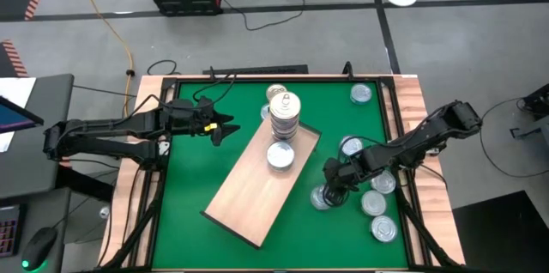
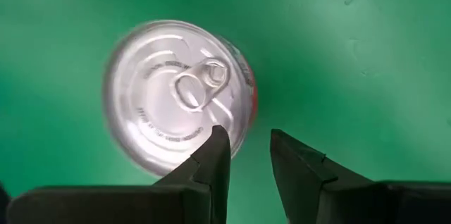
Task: Stack canned seafood by type on shelf
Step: Stack the red tuna can on top of the green tuna can on the shelf
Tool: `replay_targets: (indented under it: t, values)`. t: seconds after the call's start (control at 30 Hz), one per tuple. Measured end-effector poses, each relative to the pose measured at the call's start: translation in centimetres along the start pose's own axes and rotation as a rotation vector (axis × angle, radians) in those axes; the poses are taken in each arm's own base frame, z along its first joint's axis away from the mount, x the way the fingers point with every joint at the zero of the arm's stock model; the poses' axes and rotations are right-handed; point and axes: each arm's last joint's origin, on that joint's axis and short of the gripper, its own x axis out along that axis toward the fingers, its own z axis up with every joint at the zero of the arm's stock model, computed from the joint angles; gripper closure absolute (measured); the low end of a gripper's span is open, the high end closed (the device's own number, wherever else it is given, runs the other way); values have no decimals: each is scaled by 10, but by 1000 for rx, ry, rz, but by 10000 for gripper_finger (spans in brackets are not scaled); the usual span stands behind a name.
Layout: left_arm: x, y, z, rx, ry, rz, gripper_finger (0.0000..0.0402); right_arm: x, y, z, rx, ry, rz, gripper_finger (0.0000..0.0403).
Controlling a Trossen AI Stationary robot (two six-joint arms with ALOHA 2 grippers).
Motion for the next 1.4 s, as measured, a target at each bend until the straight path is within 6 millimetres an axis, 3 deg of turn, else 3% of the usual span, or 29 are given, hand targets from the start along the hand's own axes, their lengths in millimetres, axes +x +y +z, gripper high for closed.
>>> replay_targets:
  t: [0.3,0.57,0.97,1.07,1.2,1.4]
  values:
    - [0,0,0,7,3,1,120,21,-4,1,43,78,-76,284]
    - [0,1,-2,9,16,9,120,18,-16,10,135,148,-76,318]
    - [0,1,-2,10,18,10,120,14,-48,21,181,204,-216,349]
    - [0,1,-2,10,21,10,120,7,-56,23,199,187,-263,350]
    - [0,1,-2,10,24,4,120,-18,-61,22,202,150,-265,350]
    - [0,1,-2,8,24,5,120,-63,-50,18,112,32,-122,337]
